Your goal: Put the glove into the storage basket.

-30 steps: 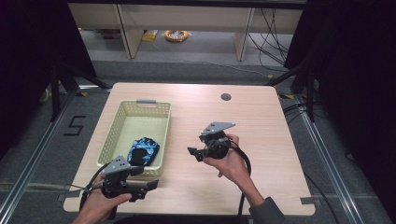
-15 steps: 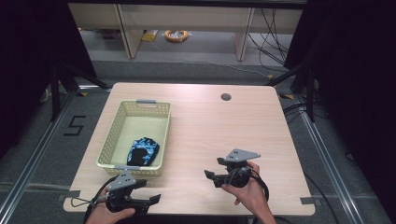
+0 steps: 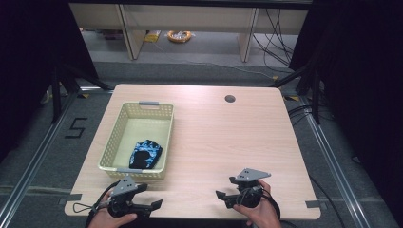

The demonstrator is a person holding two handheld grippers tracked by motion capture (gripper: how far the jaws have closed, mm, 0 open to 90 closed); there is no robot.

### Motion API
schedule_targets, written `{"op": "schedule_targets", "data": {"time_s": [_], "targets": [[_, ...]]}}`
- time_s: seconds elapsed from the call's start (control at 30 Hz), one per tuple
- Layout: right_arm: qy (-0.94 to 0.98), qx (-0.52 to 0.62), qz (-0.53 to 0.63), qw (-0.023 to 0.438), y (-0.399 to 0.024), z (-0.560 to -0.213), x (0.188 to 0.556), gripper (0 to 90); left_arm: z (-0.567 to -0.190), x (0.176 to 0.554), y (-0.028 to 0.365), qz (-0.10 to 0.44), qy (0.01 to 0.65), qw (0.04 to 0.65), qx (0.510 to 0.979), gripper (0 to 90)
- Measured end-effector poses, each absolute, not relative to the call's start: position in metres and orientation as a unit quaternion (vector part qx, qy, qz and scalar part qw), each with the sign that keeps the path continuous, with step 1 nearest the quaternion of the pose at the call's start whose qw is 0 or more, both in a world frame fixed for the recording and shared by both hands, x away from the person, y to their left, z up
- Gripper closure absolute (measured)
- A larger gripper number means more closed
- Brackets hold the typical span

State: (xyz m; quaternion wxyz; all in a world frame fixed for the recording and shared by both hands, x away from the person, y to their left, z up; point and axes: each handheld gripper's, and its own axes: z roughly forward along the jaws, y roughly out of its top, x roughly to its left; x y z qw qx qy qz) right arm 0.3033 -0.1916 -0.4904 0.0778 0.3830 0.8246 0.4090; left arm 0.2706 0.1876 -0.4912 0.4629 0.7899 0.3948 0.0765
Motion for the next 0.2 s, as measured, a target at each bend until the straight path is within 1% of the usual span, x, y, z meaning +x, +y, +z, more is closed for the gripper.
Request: {"op": "schedule_targets", "data": {"time_s": [0.03, 0.1, 0.13, 0.2], "targets": [[0.830, 0.380, 0.400, 0.079, -0.1922, -0.4937, 0.3042, 25.3, -0.4931, 0.2704, 0.1869, 0.084, 0.397, 0.467, 0.786, 15.7], [0.831, 0.377, 0.402, 0.075, -0.1924, -0.4949, 0.3053, 25.3, -0.4935, 0.2705, 0.1888, 0.083, 0.396, 0.456, 0.793, 15.7], [0.831, 0.382, 0.396, 0.084, -0.1933, -0.4957, 0.3055, 25.2, -0.4960, 0.2709, 0.1892, 0.086, 0.397, 0.458, 0.791, 15.7], [0.831, 0.385, 0.391, 0.085, -0.1959, -0.4972, 0.3073, 24.8, -0.4974, 0.2721, 0.1910, 0.085, 0.398, 0.451, 0.794, 15.7]]}}
